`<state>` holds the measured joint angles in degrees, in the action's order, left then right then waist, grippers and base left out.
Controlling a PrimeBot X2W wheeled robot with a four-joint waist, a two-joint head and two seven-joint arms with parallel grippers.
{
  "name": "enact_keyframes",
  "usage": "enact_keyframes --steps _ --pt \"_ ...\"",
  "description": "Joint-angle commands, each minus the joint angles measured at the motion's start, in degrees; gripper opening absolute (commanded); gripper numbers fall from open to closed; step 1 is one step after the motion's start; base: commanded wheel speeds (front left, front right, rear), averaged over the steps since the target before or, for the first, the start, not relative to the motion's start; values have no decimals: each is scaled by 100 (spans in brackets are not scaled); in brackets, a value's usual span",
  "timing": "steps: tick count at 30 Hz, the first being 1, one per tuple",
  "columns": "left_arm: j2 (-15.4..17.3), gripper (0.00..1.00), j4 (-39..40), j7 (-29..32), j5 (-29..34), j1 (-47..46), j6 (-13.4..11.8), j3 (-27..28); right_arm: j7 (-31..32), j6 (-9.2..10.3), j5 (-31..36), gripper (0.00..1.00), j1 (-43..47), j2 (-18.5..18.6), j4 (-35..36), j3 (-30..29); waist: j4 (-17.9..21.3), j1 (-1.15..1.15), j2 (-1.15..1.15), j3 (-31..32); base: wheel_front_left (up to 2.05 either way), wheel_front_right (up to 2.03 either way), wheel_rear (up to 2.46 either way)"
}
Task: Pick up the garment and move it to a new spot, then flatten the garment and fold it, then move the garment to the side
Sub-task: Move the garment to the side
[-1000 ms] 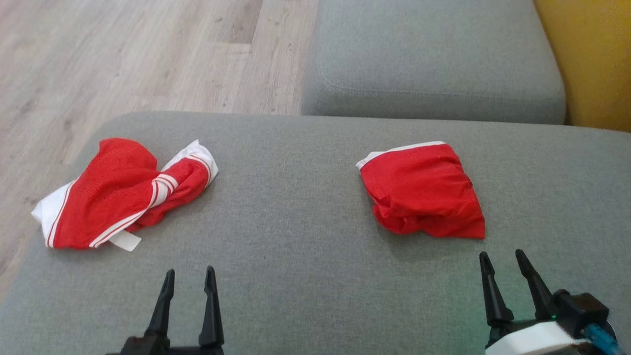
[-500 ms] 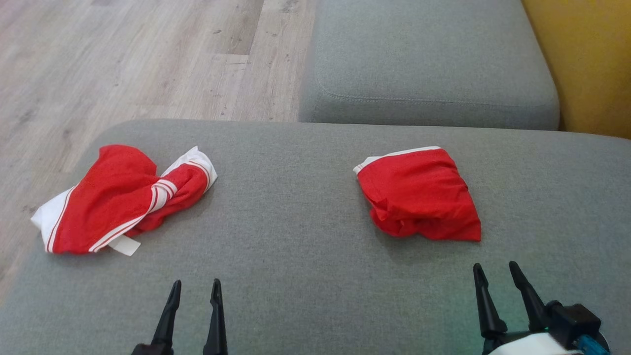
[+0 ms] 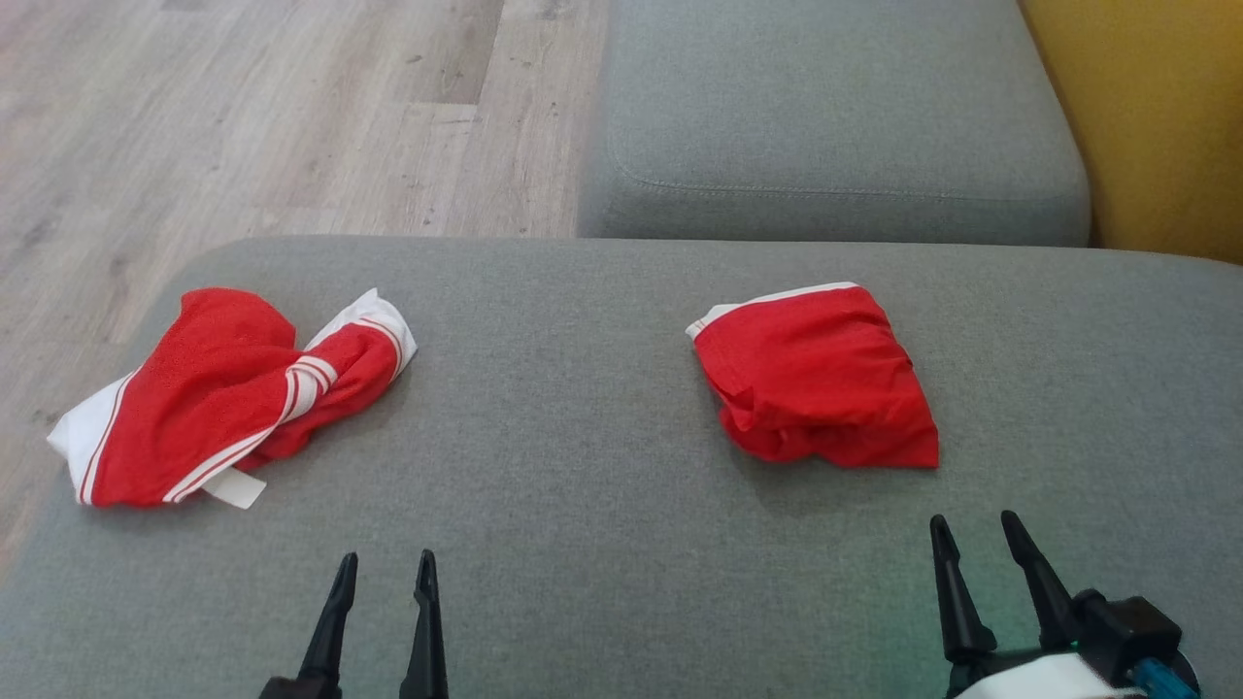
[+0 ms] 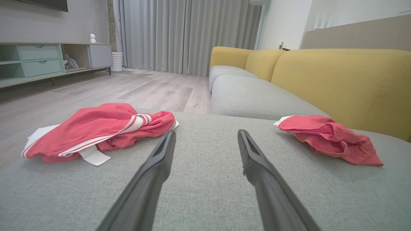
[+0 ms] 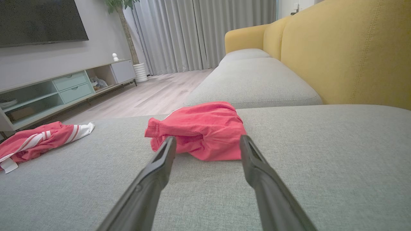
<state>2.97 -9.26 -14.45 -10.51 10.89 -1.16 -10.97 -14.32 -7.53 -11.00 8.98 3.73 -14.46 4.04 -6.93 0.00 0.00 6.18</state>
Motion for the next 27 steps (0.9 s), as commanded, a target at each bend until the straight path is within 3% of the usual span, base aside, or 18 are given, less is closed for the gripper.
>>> enact_keyframes --steps 1,27 --pt "-9 100 146 -55 76 -269 18 216 -68 4 44 100 -146 17 213 104 6 0 0 -6 0 0 0" --pt "-9 100 357 -55 98 -450 -4 299 -68 4 50 100 -332 -70 43 171 296 0 0 -392 0 0 0"
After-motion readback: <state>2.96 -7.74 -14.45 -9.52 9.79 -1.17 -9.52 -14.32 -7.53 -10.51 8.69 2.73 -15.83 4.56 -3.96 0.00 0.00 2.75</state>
